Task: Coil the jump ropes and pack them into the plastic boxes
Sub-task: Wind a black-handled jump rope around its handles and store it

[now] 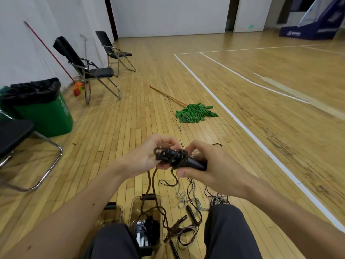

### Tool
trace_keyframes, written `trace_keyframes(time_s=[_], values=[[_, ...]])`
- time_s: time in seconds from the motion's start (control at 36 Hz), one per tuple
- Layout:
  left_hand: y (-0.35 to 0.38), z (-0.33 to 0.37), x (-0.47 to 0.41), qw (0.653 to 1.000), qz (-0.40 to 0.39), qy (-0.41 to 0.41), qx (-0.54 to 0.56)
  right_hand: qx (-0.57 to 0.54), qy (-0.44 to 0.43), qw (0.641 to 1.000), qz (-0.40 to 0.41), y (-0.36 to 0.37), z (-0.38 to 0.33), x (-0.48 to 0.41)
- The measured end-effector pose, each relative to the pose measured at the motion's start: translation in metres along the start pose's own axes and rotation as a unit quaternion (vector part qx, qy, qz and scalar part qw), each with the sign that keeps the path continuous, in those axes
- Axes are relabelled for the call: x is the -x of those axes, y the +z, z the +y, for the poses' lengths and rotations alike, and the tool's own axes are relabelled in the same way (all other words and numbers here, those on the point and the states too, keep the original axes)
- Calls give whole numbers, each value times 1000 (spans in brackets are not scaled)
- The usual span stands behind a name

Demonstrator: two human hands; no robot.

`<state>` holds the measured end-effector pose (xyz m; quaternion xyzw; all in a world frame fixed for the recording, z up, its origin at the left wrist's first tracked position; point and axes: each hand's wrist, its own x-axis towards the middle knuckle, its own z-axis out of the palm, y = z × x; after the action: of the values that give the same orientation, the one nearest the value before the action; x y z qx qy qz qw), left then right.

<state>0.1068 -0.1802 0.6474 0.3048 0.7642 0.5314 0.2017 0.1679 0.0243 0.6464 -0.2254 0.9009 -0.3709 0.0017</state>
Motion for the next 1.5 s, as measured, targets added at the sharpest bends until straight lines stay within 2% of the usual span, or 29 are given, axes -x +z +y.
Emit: trace_keyframes(time_s=[0.11, 0.25, 0.39, 0.58, 0.75, 0.86, 0.94, 1.11, 1.33, 1.5], values=[[6, 1, 0, 999, 33, -7, 18, -100, -7, 995, 23, -1, -5, 2], [15, 7, 0, 998, 52, -44, 15, -130, -7, 991, 22, 0, 0, 5], [31, 4, -5, 987, 117, -98, 45, -131, -20, 990, 47, -3, 6, 4], [42, -3, -8, 989, 59, -73, 117, -134, -23, 988, 78, -11, 21, 0], [46, -13, -7, 992, 16, -87, 92, -143, 16, 979, 145, -24, 34, -3], [51, -23, -3, 989, 30, -125, 68, -119, 48, 980, 149, -31, 49, -3], [57, -26, -5, 992, 41, -119, 15, -105, 70, 979, 157, -25, 58, -2], [62, -25, -2, 979, 44, -85, -182, -76, 110, 975, 178, -15, 77, -8], [51, -24, 0, 928, 70, -82, -357, -13, 155, 984, 84, -15, 94, -5], [50, -11, 1, 864, 62, -19, -500, 31, 167, 985, 22, -10, 95, -6]])
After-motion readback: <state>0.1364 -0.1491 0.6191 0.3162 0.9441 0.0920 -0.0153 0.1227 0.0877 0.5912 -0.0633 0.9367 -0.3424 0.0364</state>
